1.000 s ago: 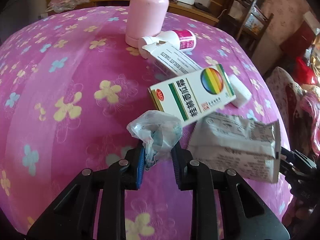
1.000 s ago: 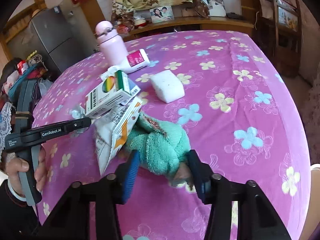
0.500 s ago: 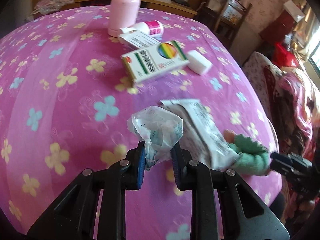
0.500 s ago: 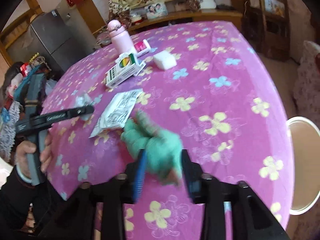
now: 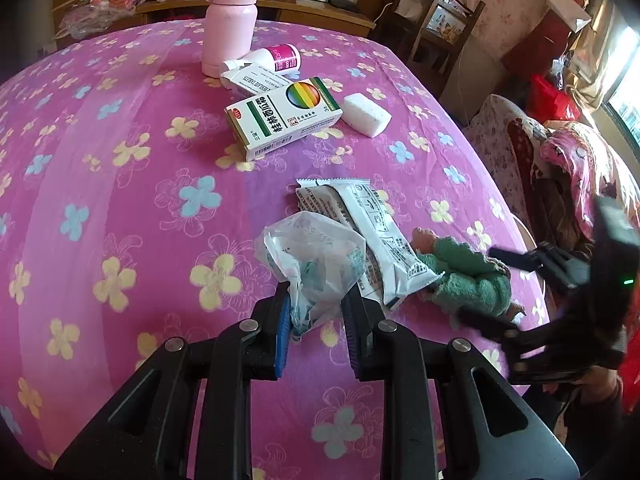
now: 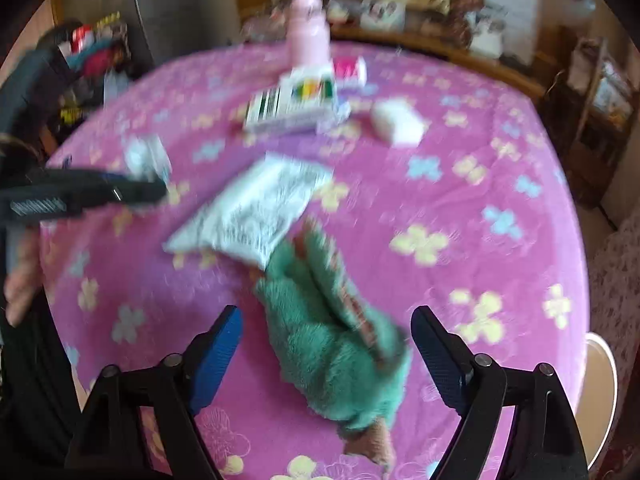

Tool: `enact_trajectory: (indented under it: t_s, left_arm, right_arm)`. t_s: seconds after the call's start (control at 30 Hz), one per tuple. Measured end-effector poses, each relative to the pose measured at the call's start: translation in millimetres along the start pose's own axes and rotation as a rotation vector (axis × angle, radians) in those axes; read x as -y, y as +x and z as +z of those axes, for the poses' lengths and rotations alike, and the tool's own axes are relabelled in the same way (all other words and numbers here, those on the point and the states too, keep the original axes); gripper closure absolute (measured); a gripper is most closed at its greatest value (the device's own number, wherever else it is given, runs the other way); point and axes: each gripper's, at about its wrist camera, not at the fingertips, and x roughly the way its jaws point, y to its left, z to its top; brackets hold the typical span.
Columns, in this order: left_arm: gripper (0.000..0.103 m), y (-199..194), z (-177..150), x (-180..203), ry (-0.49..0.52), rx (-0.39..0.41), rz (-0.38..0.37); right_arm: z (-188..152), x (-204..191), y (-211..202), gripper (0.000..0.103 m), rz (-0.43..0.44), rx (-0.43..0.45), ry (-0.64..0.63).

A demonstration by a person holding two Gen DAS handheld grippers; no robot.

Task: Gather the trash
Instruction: 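Lift the plastic bag and green towel and carry them over the bucket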

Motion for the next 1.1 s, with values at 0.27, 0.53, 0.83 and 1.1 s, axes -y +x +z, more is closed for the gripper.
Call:
enact_trajectory:
  t_s: [0.27,0.53,0.83,1.1]
  left_arm:
    - [0.082,-3.7,-0.1,26.8,0.028,0.007,-0.047]
    - [0.082,7.5,-0.9,94.4,0.098,-0.003,-0.141]
    - [0.082,20.9,-4.2,163.2,0.191,-0.025,-0.195]
    - [0.082,35.2,-5.3,213.4,0.26,-0.032,-0.19]
  right_arm:
    - [-28.6,31.2,-39.1,0.053,-0.02,0.119,0.186]
    - [-59.0,53.2,-93.6,0.053,-0.084,0.233,0.282]
    - [-87.7,91.8,-132.2,0.053,-0.144,0.294,0.388]
    - [-115.6,124.5,-150.3,0.053,-0.215,0.307,0.458]
